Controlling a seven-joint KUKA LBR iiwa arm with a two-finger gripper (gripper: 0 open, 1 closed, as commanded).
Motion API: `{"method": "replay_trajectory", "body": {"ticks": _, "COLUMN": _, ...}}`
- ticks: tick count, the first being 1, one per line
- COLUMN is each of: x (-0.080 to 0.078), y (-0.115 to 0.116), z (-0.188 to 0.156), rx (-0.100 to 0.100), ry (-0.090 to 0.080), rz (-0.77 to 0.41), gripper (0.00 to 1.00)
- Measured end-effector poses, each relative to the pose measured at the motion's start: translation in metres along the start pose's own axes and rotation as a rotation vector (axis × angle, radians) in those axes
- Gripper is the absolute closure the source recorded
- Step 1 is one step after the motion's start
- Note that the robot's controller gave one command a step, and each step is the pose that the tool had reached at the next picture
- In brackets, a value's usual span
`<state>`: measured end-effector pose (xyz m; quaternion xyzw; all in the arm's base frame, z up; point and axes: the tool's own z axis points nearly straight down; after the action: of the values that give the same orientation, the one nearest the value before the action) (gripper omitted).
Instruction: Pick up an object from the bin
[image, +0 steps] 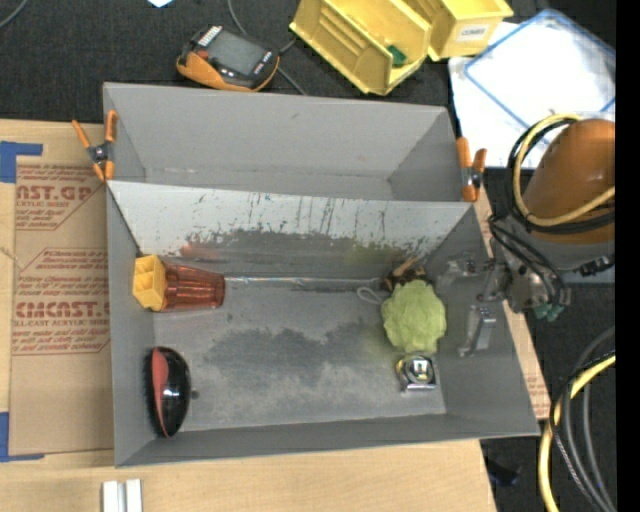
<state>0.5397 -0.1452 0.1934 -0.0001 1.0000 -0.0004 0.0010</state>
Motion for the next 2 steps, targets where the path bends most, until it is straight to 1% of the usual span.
{"method": "replay_trajectory", "body": {"ticks": 1, "x": 0.000, "y": 0.000, "z": 0.000, "rx": 0.000, "ry": 0.000, "rz": 0.000, "gripper": 0.00}}
{"method": "replay_trajectory", "body": {"ticks": 2, "x": -0.027, "y": 0.019, "z": 0.042, "rx": -0.001, "ry": -0.001, "rz": -0.255, "gripper": 0.00}}
